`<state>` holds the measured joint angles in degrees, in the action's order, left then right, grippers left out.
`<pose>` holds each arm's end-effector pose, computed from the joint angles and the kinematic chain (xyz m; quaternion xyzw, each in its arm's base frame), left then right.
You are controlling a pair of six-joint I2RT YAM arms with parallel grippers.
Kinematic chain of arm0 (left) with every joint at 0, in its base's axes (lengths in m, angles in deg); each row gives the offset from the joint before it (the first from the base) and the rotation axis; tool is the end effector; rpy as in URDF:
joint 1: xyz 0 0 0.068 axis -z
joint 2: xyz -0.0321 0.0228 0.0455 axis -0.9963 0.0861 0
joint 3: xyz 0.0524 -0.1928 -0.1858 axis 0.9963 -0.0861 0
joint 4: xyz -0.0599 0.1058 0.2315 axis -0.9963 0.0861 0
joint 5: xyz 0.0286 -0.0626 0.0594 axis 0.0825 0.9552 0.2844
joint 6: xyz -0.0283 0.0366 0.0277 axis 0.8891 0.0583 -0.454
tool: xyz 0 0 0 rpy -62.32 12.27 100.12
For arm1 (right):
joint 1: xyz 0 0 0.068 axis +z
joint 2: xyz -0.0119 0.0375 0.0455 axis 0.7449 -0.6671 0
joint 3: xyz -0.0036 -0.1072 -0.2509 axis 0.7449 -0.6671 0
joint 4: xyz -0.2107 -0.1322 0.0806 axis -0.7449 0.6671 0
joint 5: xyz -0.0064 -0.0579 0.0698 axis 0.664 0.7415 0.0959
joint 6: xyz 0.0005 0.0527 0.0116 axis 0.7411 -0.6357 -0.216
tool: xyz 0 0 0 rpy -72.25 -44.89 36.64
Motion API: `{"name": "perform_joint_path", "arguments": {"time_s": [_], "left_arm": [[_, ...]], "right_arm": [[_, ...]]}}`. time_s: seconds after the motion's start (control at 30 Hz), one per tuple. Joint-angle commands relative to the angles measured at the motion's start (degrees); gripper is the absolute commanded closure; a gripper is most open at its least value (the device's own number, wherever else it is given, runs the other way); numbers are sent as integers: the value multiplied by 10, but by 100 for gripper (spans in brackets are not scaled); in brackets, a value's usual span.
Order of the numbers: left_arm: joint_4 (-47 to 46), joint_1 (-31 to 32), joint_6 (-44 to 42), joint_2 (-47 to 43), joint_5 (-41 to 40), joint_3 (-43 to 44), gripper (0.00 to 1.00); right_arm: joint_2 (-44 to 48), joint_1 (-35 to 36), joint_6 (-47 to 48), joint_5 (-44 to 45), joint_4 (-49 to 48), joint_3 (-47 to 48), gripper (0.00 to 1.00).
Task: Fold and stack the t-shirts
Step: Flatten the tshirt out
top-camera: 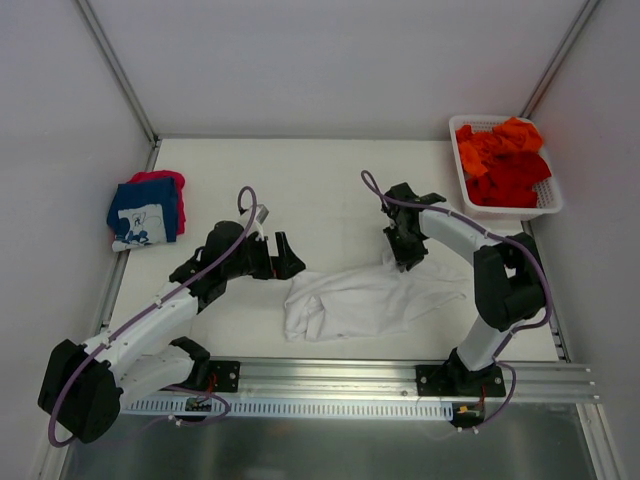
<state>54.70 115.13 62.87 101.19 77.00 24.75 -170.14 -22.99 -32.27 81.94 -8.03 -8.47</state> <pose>0.1867 -0.1189 0.2453 0.0689 0.8344 -0.3663 0.4061 0.2973 0.1365 0.1941 -0.2810 0.9501 -0.0193 0.1340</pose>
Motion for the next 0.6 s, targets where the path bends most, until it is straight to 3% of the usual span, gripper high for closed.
{"name": "perform_joint_path", "arguments": {"time_s": [0.0,0.13,0.37,0.57], "left_arm": [[14,6,-14,-10,-3,2,1],[30,5,-16,-26,13,7,1],[76,5,0,-43,41,57,1],[98,5,14,-65,28,50,1]], "right_arm": [[14,3,2,4,2,3,81],[50,7,-11,-3,7,-10,96],[169,23,-53,-5,58,-12,96],[273,42,-82,-30,73,-37,96]]}}
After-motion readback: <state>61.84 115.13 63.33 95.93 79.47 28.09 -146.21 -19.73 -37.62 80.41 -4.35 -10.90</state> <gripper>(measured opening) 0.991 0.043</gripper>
